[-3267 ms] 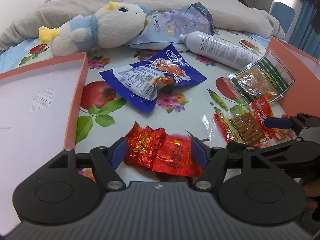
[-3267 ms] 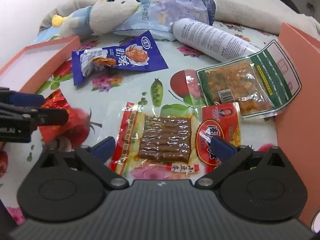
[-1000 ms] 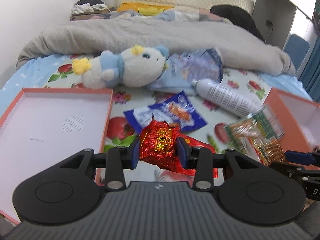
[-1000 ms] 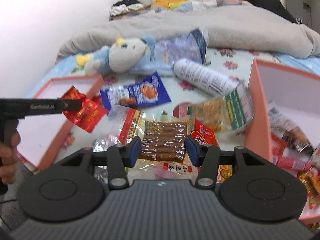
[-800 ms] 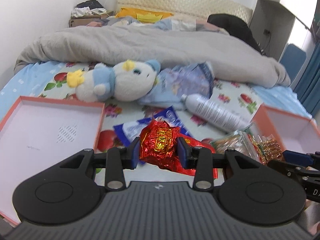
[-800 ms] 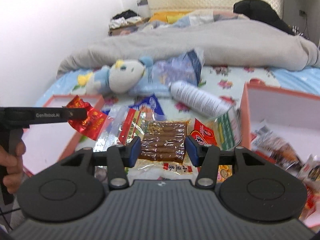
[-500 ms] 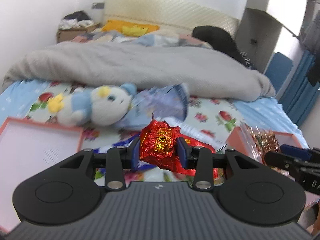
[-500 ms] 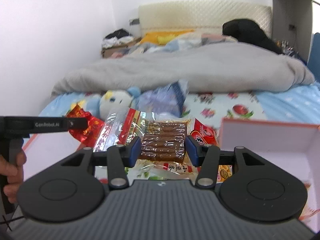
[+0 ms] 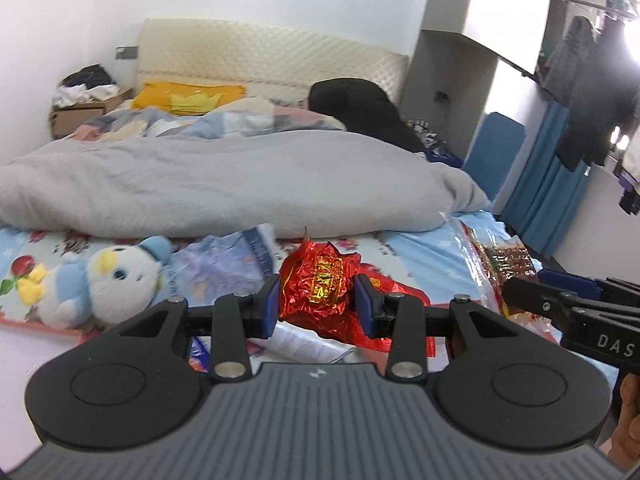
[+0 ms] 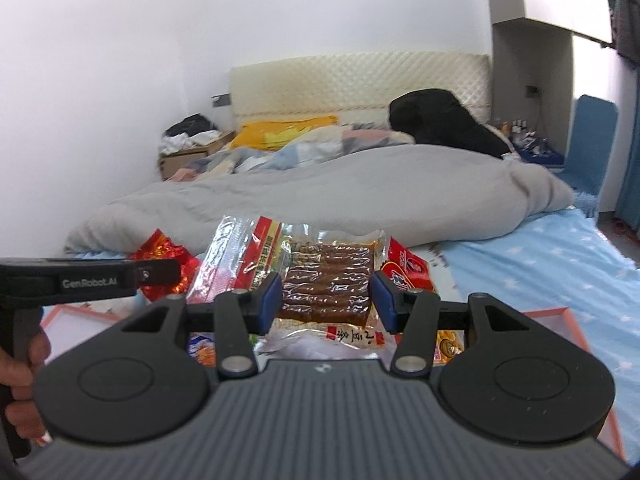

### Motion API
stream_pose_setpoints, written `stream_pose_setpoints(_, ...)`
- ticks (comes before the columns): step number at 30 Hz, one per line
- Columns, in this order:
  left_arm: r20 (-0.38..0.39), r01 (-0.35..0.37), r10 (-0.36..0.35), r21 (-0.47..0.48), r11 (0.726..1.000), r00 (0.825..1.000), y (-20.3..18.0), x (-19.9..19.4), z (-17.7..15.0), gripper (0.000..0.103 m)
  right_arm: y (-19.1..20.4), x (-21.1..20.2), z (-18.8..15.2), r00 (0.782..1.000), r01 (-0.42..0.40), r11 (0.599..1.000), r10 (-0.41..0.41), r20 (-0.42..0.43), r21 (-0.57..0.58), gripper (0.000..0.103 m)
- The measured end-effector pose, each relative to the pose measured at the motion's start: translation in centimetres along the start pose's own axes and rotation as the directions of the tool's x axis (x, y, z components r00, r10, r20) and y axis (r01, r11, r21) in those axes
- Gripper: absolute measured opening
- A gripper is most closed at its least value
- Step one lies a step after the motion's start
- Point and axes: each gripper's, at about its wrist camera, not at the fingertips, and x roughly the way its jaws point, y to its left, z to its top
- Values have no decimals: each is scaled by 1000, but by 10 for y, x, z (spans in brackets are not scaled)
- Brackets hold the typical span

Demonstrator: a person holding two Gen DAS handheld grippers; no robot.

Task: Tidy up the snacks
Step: 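Carry the red wrapper and sausage pack over the pink box with both tools, then open left tool to drop the red wrapper while right tool drops the sausage pack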

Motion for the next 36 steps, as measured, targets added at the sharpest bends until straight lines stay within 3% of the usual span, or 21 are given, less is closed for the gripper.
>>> stream_pose_setpoints(6,-39,51,-50,26,998,998,-36,21,-2,44,-34,2,-4,998,61,998,-60,-31,30,52)
stream_pose_setpoints(14,-171,91,-85,30,995,982,-66,75,-28,44,-76,17,-37,982,130,988,-117,-149,80,52)
stream_pose_setpoints(20,-275,113,-100,32,993,956,-78,113,-50,44,-104,27,-67,959,169,978,-136,-249,119,52)
stream_pose_setpoints(31,-438,148,-105,66,987,893,-101,160,-84,44,-138,52,-117,902,218,965,-143,-408,144,52)
stream_pose_setpoints(36,-454,160,-110,74,984,884,-108,166,-90,44,-142,57,-125,887,234,960,-146,-438,154,52)
